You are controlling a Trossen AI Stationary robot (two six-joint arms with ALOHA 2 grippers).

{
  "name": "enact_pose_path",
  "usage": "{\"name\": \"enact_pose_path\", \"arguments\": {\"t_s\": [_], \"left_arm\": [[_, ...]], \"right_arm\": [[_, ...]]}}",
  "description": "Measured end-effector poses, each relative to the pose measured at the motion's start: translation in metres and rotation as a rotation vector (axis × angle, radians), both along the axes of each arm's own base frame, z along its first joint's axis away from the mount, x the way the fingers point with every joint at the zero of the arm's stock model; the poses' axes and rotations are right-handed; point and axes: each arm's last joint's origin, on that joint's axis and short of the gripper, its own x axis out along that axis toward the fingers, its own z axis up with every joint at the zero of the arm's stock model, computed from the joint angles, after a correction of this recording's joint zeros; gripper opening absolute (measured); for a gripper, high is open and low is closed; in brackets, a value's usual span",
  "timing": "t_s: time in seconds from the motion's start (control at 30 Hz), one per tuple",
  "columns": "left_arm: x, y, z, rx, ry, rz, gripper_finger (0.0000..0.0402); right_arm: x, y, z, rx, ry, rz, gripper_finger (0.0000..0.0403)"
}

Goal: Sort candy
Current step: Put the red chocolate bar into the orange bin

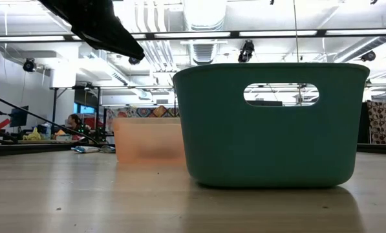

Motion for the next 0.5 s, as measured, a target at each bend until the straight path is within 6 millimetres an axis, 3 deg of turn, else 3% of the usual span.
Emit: {"name": "enact_pose_path", "arguments": {"t_s": [0.23, 0.5], "left_arm": [[0.0, 0.0, 0.0, 0.009, 0.003, -0.006, 0.0096], [0.0, 0.0, 0.0, 0.009, 0.003, -0.006, 0.0096]], "right_arm": [[-0.001, -0.001, 0.006, 0.015, -0.017, 0.0, 0.0037], [-0.006, -0.007, 0.028, 0.054, -0.084, -0.008, 0.0036]]}}
